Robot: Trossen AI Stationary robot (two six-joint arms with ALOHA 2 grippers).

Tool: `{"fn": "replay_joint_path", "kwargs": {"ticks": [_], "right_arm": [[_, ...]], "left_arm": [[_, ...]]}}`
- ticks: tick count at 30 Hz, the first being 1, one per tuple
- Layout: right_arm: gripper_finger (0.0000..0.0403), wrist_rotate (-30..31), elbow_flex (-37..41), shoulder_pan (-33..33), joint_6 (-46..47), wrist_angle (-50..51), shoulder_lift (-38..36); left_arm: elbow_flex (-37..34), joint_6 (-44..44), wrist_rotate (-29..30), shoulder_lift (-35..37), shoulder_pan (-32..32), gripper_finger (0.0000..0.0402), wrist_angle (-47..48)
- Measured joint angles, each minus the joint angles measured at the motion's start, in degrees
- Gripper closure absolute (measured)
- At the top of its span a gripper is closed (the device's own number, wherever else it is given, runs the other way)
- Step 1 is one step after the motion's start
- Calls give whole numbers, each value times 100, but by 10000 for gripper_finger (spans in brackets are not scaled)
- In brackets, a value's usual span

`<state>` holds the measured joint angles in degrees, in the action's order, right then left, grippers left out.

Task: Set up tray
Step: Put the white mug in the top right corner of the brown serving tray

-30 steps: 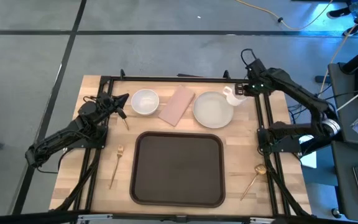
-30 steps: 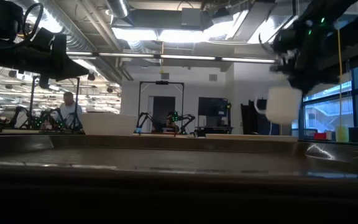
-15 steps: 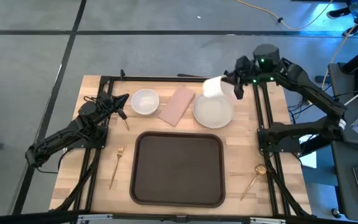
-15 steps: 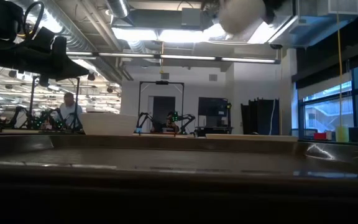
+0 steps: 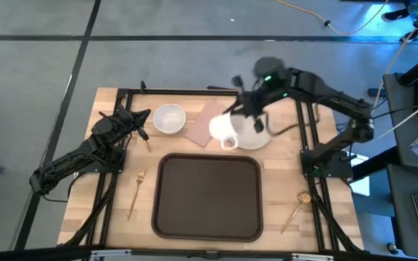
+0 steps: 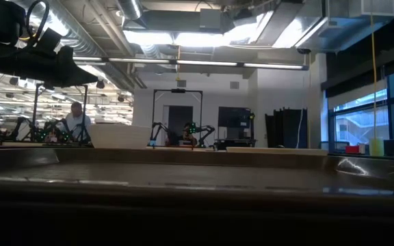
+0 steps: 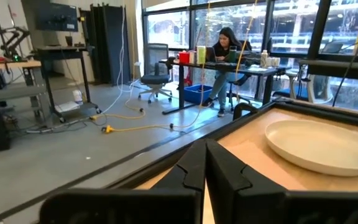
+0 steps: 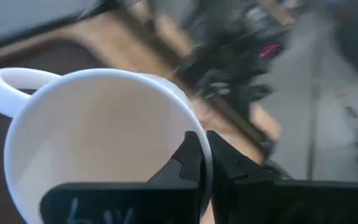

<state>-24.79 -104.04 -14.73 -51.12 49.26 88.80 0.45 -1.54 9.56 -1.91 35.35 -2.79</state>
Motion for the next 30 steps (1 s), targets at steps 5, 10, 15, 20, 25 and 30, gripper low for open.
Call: {"fn": "replay_joint_path", "kwargs": {"ticks": [5, 10, 15, 20, 25, 30], "right_arm": [[397, 573, -143, 448, -813, 856, 594], [397, 1239, -143, 833, -1744, 1791, 1130], [398, 1340, -139, 1022, -2006, 2347, 1699], [398, 1577, 271, 1137, -2058, 2247, 1822], [398, 1768, 905, 1127, -1688, 1911, 1840], [398, 1924, 1469, 1142, -1796, 1639, 1840]], "left_arm": [[1, 138, 1, 0, 0, 398, 2], [0, 156, 1, 0, 0, 398, 7], [1, 301, 1, -2, 1, 398, 43], [2, 295, -13, -2, 0, 398, 41], [2, 293, -19, -2, 0, 398, 39], [1, 284, -20, -5, 0, 398, 40]]}}
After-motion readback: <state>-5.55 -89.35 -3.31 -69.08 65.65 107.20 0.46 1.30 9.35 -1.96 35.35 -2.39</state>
